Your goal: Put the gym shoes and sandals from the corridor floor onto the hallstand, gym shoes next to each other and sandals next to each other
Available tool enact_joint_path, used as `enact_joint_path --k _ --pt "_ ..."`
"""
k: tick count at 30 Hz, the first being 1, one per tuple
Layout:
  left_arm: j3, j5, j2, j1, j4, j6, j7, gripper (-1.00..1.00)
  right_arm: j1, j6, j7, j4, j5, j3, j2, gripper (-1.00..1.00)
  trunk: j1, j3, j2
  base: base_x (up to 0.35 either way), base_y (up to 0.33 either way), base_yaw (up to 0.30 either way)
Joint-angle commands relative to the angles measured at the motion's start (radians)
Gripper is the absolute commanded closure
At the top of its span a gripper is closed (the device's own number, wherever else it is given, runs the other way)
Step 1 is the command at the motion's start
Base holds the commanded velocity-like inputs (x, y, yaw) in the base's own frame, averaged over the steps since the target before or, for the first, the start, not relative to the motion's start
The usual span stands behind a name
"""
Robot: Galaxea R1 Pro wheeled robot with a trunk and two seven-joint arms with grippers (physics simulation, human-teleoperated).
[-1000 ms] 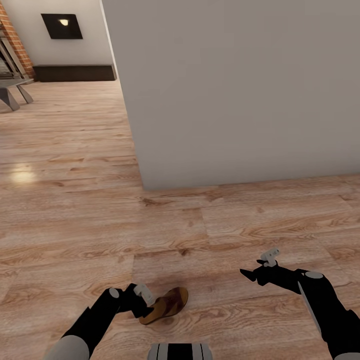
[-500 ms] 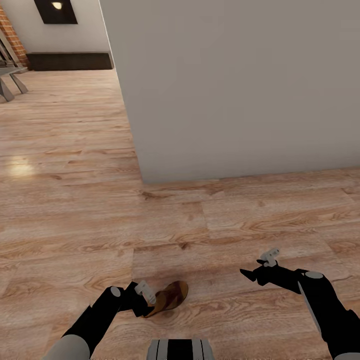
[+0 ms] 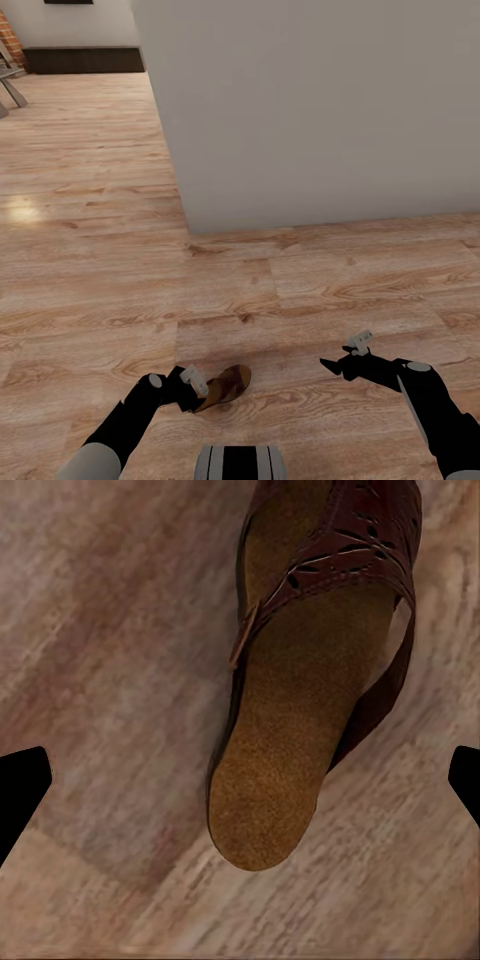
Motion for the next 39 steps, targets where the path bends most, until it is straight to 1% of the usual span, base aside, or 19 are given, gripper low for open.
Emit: enact_joint_path --k 1,6,7,8,10,11,15,18,21,39 --pt "0.000 -0.011 -0.001 0.000 -0.009 0.013 -0.004 -1.00 -0.001 0.004 0.007 -0.001 0.007 -0.002 0.000 -1.00 0.000 -0.002 0.000 0.000 0.000 0.000" --pt "0.000 -0.061 -0.012 0.000 -0.044 0.048 0.000 -1.00 -0.001 0.004 0.007 -0.001 0.007 -0.002 0.000 -1.00 0.000 -0.004 0.000 0.000 0.000 0.000" --pt "0.000 -0.078 -0.020 0.001 -0.048 0.051 0.001 -1.00 -0.001 0.004 0.007 -0.001 0.007 -0.002 0.000 -1.00 0.000 -0.004 0.000 0.000 0.000 0.000" --pt "0.000 -0.107 -0.033 0.002 -0.054 0.056 0.003 -1.00 -0.001 0.004 0.007 -0.001 0.007 -0.002 0.000 -1.00 0.000 -0.004 0.000 0.000 0.000 0.000" --pt "0.001 -0.132 -0.044 0.003 -0.057 0.059 0.006 -1.00 -0.001 0.004 0.007 -0.001 0.007 -0.002 0.000 -1.00 0.000 -0.004 0.000 0.000 0.000 0.000" --pt "0.001 -0.154 -0.052 0.004 -0.060 0.061 0.011 -1.00 -0.001 0.004 0.007 -0.002 0.007 -0.002 0.000 -1.00 0.000 -0.004 0.000 0.000 0.000 0.000" --pt "0.002 -0.186 -0.066 0.007 -0.062 0.063 0.035 -1.00 -0.001 0.004 0.007 -0.002 0.007 -0.003 0.000 -1.00 0.000 -0.004 0.000 0.000 0.000 0.000" --pt "0.002 -0.201 -0.080 0.012 -0.063 0.064 0.072 -1.00 -0.001 0.004 0.007 -0.001 0.007 -0.002 0.000 -1.00 0.000 -0.005 0.000 0.000 0.000 0.000" --pt "0.002 -0.207 -0.086 0.015 -0.064 0.065 0.099 -1.00 -0.001 0.004 0.007 -0.001 0.007 -0.003 0.000 -1.00 0.000 -0.005 0.000 0.000 0.000 0.000" --pt "0.000 -0.216 -0.085 0.018 -0.055 0.065 0.114 -1.00 -0.001 0.004 0.007 -0.001 0.007 -0.002 0.000 -1.00 0.000 -0.005 0.000 0.000 0.000 0.000"
